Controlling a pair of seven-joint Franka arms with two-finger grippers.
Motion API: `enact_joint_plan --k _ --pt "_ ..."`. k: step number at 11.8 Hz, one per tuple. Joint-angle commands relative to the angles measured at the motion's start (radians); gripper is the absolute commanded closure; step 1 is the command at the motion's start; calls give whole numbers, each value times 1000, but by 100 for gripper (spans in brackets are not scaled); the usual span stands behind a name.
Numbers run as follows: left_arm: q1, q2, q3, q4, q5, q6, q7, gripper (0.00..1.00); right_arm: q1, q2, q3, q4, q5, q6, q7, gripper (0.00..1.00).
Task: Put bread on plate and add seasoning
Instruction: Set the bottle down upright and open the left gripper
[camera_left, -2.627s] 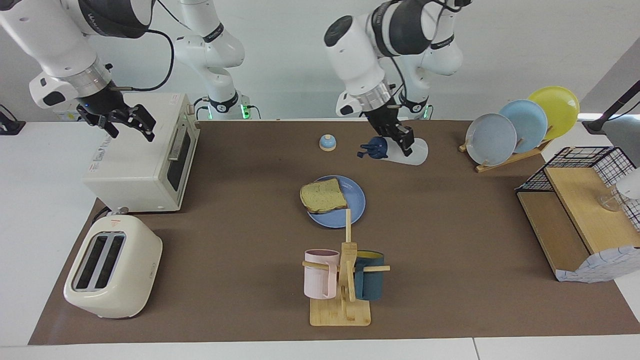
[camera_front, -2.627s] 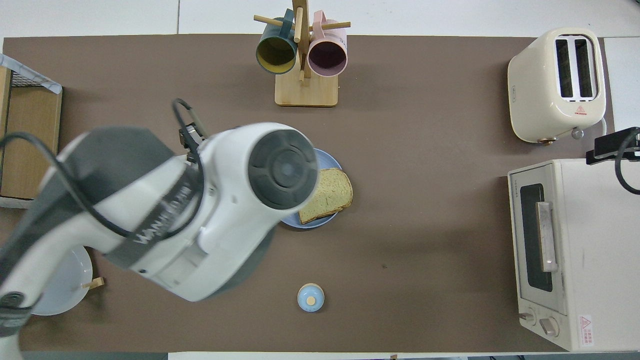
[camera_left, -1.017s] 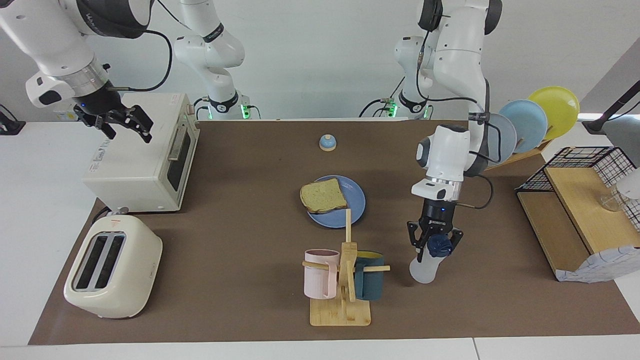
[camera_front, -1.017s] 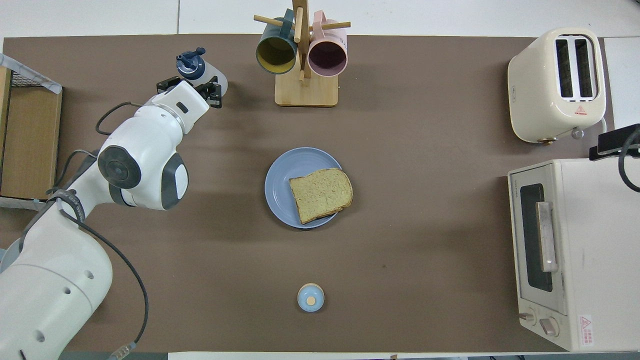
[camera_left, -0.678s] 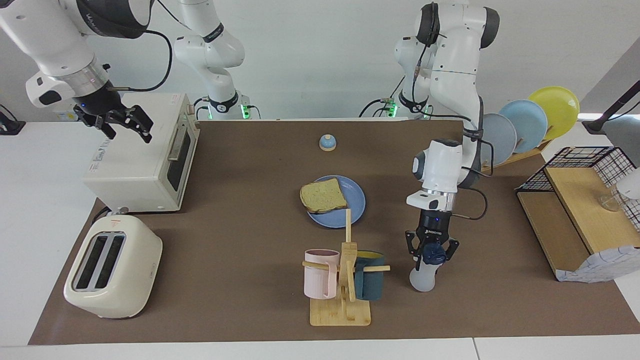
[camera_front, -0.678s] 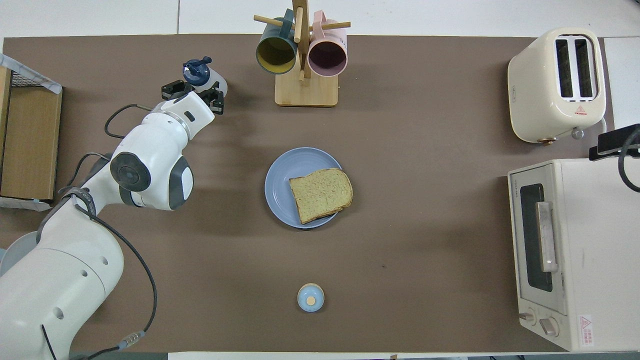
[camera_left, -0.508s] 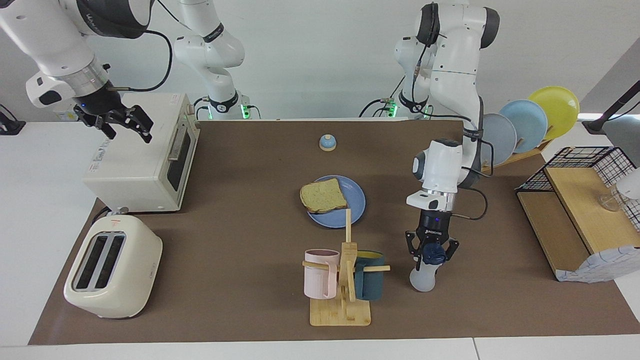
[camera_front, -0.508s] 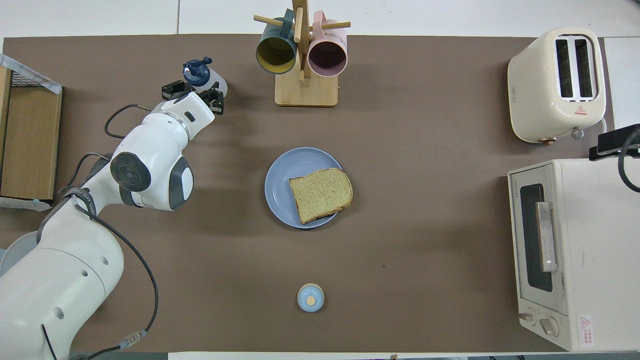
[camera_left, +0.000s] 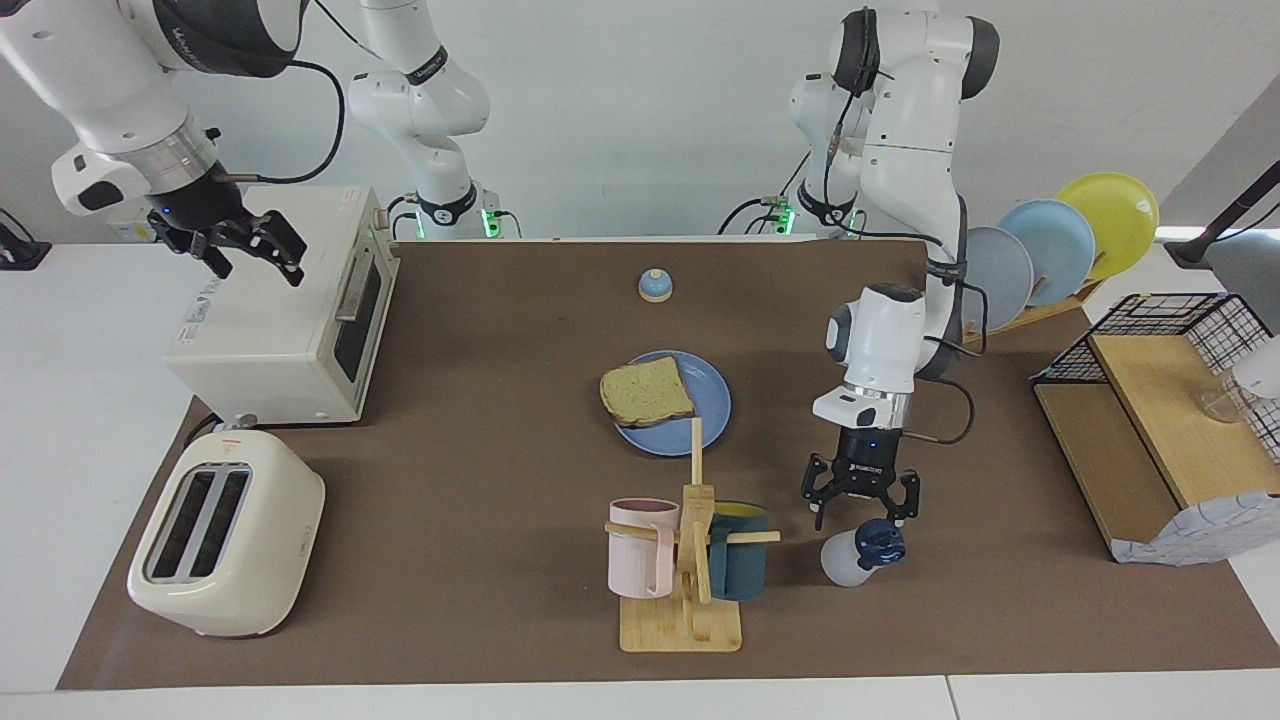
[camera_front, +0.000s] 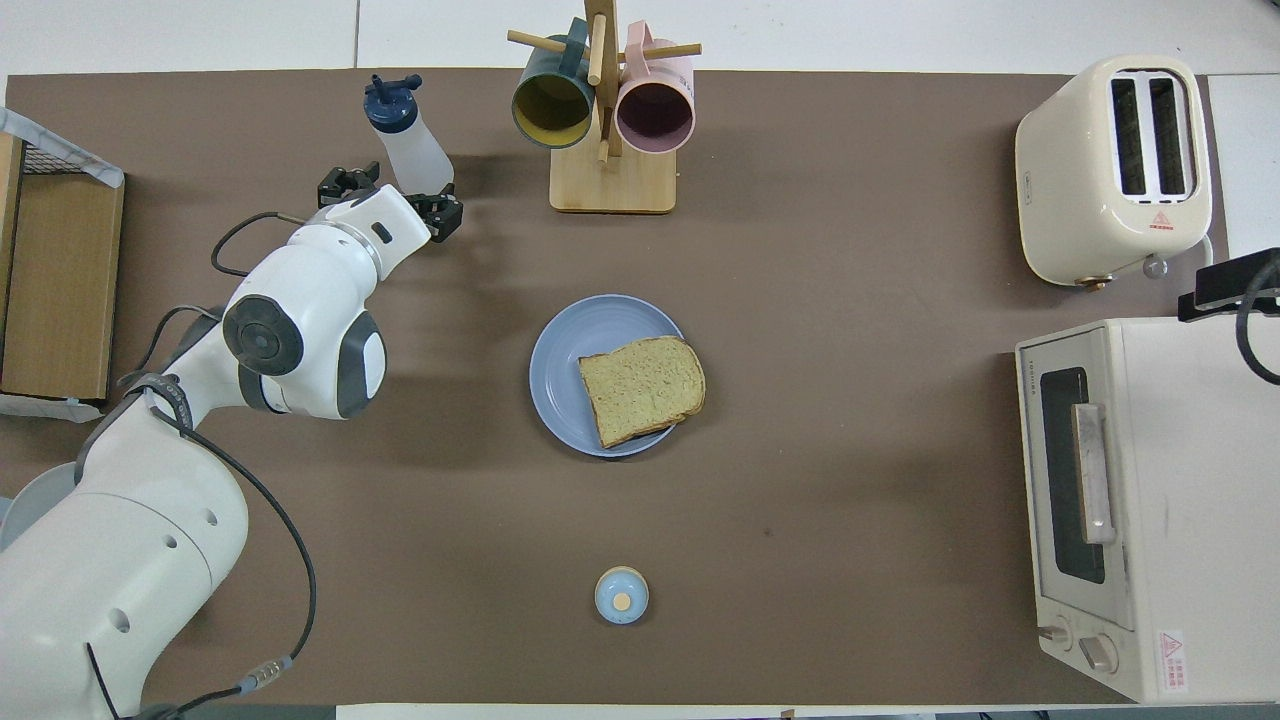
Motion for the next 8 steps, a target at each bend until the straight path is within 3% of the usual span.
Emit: enact_joint_plan --k 1,5,8 --pt "11 8 -3 27 -5 -33 20 0 -11 -22 7 -29 -13 20 -17 0" --pt "16 8 -3 24 -5 -33 19 0 -11 -22 7 -29 -11 18 -17 0" --pt "14 -37 -3 -56 -5 -20 22 0 -11 -22 7 -28 -11 15 -19 0"
